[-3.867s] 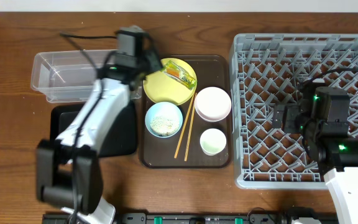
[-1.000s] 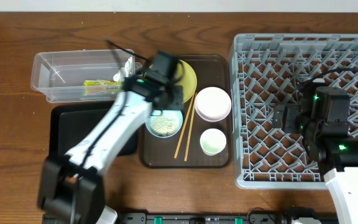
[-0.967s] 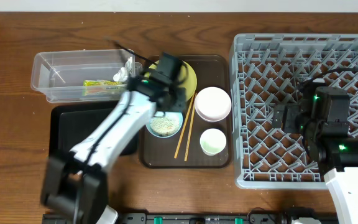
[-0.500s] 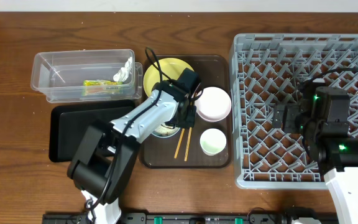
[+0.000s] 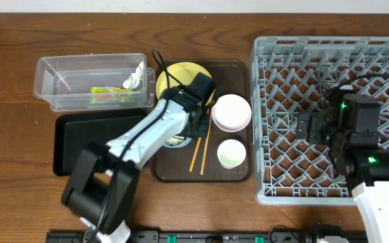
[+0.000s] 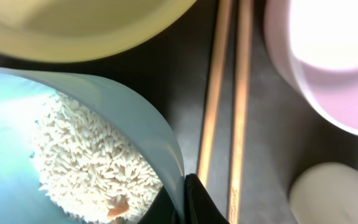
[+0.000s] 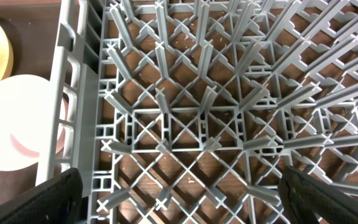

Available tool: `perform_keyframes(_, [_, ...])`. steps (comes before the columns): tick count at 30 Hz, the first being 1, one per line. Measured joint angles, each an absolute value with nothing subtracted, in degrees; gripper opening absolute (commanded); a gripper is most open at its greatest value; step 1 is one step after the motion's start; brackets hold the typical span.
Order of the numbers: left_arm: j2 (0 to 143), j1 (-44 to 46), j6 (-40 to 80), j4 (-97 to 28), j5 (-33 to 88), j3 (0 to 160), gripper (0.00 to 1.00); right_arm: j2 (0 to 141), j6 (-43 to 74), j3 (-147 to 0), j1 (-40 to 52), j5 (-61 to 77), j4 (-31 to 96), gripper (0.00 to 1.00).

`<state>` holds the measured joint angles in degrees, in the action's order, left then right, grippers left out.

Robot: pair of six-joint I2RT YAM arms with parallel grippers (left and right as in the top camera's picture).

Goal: Sort waste into correct bins and load items into the dishwasher rack
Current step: 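Grasp the light-blue rice bowl rim with the left gripper, then tip the blue bowl over the black tray to pour out rice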

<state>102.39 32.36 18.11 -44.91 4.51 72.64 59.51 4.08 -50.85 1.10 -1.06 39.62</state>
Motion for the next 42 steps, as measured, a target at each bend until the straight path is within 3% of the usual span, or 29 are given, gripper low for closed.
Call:
perform_keyframes(5, [93.56, 30.06, 18.11, -48.49, 4.58, 72.64, 0.06, 59.51, 4.08, -50.85, 1.1, -1.06, 39.62, 0.99])
perform_keyframes(10, [88.9, 21.37, 16.32, -52.8, 8.45, 72.64, 0.06, 59.51, 4.08, -50.85, 1.1, -1.06, 39.62, 0.99])
perform_keyframes(30, [90.21, -23.33, -16.14, -52.05, 64.2, 56.55, 0.06, 59.51, 4.08, -50.85, 1.1, -1.06, 39.62, 0.99])
perform_keyframes(42, [98.96, -34.65, -16.51, -52.07, 82.94, 53.69, 0.06, 59.51, 4.08, -50.85, 1.1, -1.06, 39.62, 0.99])
